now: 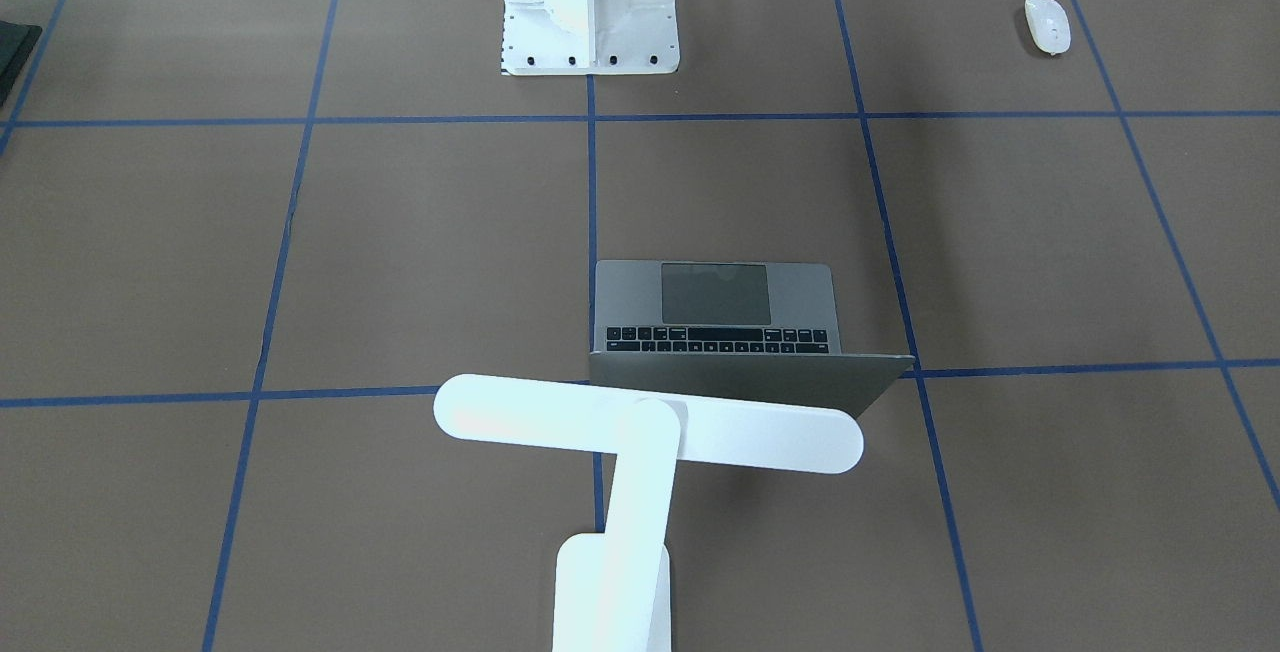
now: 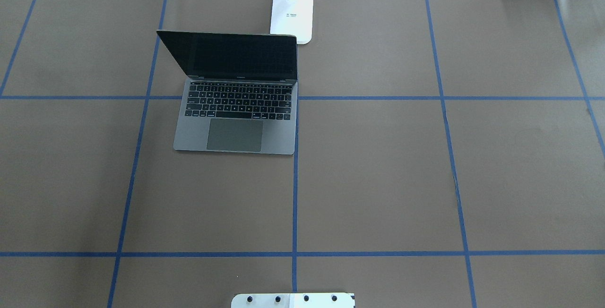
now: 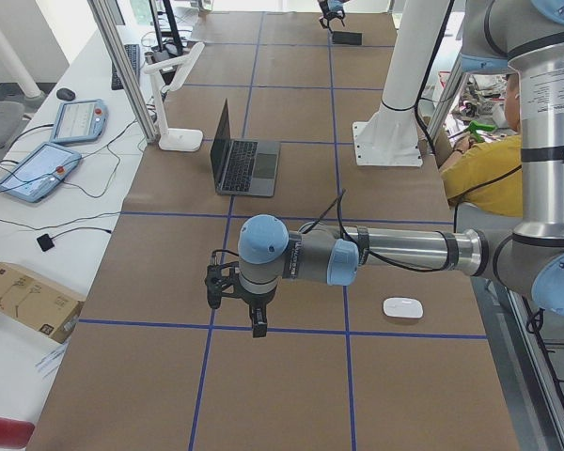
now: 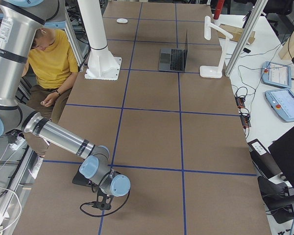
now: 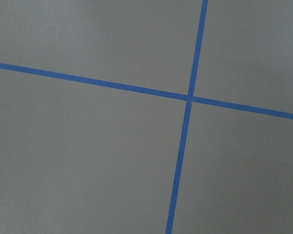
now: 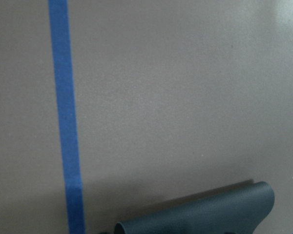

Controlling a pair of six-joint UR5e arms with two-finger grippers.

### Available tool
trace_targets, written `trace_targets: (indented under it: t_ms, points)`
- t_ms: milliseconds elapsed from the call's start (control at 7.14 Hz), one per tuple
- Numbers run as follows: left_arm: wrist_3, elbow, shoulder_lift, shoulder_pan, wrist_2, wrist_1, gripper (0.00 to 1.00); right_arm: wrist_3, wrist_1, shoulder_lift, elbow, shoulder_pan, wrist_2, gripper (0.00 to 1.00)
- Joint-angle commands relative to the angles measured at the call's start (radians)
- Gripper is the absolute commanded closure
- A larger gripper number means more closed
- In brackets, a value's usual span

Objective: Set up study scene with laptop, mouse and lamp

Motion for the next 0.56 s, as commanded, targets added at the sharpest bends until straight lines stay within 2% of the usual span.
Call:
trace_targets:
  t_ms: [0,140,420]
  points:
    - [0.000,0.000,0.000,0.001,0.000,0.000,0.00,-0.009,-0.002,-0.007,0.000,-0.008,0.000,0.28]
    - [0.000,0.000,0.000,0.001,0.000,0.000,0.00,-0.009,-0.002,-0.007,0.000,-0.011,-0.004,0.36]
    - [0.000,0.000,0.000,-0.001,0.000,0.000,0.00,-0.009,0.003,-0.007,0.001,-0.022,-0.013,0.46]
